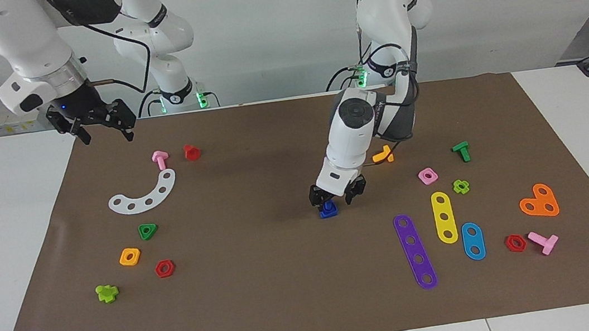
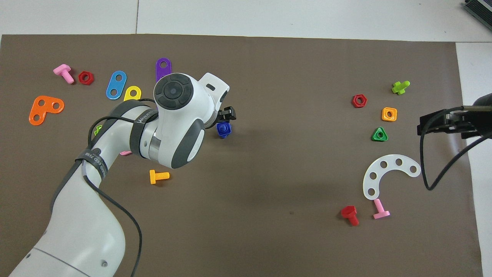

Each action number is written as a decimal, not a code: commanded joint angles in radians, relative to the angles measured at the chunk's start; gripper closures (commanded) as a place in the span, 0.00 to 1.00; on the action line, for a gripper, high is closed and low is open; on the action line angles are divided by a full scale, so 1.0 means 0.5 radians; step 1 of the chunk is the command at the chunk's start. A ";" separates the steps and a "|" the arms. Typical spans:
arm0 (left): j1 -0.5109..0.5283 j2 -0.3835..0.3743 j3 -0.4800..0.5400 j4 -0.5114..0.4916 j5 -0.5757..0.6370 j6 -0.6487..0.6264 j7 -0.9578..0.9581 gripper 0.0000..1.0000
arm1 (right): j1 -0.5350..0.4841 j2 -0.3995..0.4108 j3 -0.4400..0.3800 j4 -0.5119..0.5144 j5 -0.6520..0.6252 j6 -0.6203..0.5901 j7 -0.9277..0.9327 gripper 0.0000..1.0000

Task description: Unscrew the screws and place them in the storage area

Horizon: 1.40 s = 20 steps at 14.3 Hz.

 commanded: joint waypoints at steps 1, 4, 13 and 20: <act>-0.063 0.023 0.045 -0.020 0.007 0.067 -0.015 0.17 | -0.021 -0.036 0.011 -0.033 0.042 -0.013 -0.035 0.00; -0.066 0.023 0.045 -0.051 0.011 0.097 -0.009 0.23 | -0.021 -0.036 0.011 -0.033 0.042 -0.013 -0.035 0.00; -0.072 0.036 0.045 -0.097 0.044 0.168 -0.003 0.30 | -0.021 -0.036 0.011 -0.029 0.042 -0.013 -0.035 0.00; -0.072 0.036 0.045 -0.100 0.044 0.156 0.000 0.46 | -0.021 -0.036 0.011 -0.029 0.042 -0.013 -0.035 0.00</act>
